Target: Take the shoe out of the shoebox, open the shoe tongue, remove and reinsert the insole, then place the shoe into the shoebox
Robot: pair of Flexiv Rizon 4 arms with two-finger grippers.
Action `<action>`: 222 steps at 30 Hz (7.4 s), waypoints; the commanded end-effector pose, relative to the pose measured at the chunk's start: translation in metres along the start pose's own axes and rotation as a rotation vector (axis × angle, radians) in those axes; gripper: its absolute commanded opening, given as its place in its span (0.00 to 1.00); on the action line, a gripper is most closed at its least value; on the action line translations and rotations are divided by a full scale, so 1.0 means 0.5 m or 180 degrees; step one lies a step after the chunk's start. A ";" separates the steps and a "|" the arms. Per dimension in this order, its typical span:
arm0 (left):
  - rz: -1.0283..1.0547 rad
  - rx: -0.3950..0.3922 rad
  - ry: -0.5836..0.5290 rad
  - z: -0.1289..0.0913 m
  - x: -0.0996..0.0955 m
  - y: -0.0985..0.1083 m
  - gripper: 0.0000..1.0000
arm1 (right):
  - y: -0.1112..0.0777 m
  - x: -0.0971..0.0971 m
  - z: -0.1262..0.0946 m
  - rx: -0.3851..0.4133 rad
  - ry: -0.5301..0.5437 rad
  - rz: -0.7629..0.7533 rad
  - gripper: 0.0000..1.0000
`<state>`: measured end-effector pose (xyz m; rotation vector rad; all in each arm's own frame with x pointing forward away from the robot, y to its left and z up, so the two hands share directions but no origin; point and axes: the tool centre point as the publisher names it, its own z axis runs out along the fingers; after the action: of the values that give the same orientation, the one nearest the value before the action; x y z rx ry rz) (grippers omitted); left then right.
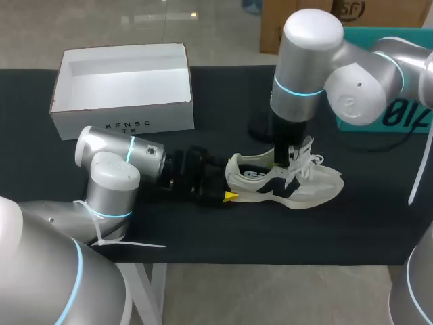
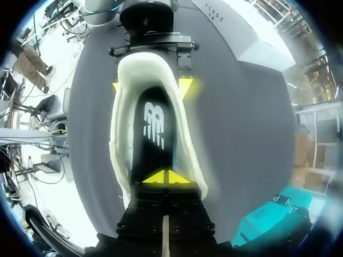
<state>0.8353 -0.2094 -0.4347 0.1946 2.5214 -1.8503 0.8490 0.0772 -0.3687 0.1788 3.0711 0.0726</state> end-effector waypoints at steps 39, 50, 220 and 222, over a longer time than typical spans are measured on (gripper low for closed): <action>0.0001 -0.0010 0.0010 0.000 -0.001 0.003 0.00 | 0.024 0.031 0.150 0.0270 0.0185 0.0097 0.38; 0.0001 -0.0010 0.0010 0.000 -0.001 0.003 0.00 | 0.018 0.080 0.221 0.0320 0.0520 0.0063 0.00; 0.0001 -0.0010 0.0010 0.000 -0.001 0.003 0.00 | 0.233 -0.061 -0.337 -0.1311 -0.0252 0.0109 0.00; 0.0001 -0.0010 0.0010 0.000 -0.001 0.003 0.00 | 0.233 -0.061 -0.337 -0.1311 -0.0252 0.0109 0.00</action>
<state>0.8353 -0.2085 -0.4343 0.1956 2.5215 -1.8502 0.8833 0.1840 -0.1976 0.2014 2.8936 0.6817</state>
